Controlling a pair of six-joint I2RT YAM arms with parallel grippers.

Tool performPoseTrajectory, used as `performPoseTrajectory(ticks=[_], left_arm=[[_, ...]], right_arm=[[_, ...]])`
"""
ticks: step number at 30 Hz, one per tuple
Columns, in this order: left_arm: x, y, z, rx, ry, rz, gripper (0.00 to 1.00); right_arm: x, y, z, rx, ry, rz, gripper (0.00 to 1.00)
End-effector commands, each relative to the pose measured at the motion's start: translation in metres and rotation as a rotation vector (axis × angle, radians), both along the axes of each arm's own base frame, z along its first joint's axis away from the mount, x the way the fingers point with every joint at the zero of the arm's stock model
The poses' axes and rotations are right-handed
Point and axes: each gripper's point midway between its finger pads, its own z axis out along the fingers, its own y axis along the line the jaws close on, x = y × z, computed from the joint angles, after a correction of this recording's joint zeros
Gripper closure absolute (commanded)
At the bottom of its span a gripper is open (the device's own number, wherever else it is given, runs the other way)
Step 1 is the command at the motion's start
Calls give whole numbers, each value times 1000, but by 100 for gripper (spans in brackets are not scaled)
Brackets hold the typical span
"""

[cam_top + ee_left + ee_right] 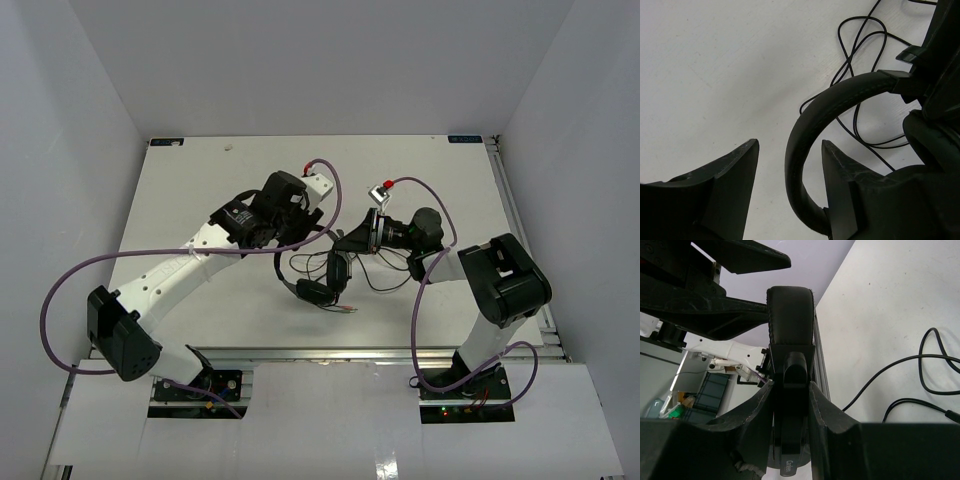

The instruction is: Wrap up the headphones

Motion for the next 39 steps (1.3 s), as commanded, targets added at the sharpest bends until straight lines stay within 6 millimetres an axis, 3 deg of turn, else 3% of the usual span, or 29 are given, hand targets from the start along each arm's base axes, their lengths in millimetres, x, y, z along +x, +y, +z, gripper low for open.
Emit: performPoseTrajectory(ticks=[1,9,12,15,17,18,19,20,23,27,28,30,32,34,39], left_arm=[[0,-2,-5,-8,3,3,36],[-1,9,-17,31,10,46,37],[0,7,-20,37,17,45,44],[1,5,-25,38,31,42,77],[-2,2,-22,16,37,31,93],[-3,0,-19,2,36,31,98],[-4,0,-16,-13,34,36,100],[-5,1,-12,-29,30,45,100],[-3,10,7,-70,-13,131,100],[7,44,39,-97,-123,332,100],[8,55,44,-87,-146,382,100],[9,73,63,-133,-180,468,100],[8,90,77,-164,-208,540,100],[7,100,93,-206,-239,583,100],[-4,117,144,-331,-300,630,100]], right_arm=[[-18,-5,65,189,-363,7,92],[-19,-4,70,197,-369,13,92],[-20,-4,70,199,-370,18,92],[-22,-4,71,203,-371,26,92],[-20,-3,69,193,-360,30,92],[-18,-2,69,187,-368,35,90],[-15,0,69,179,-373,37,82],[-12,1,66,167,-370,37,68],[1,4,59,116,-369,1,45],[42,6,69,-64,-472,-170,30],[58,3,49,-188,-389,-249,28],[76,-7,64,-283,-489,-349,25],[84,-19,64,-364,-507,-424,21],[85,-31,79,-397,-570,-489,18],[55,-48,104,-327,-811,-529,17]])
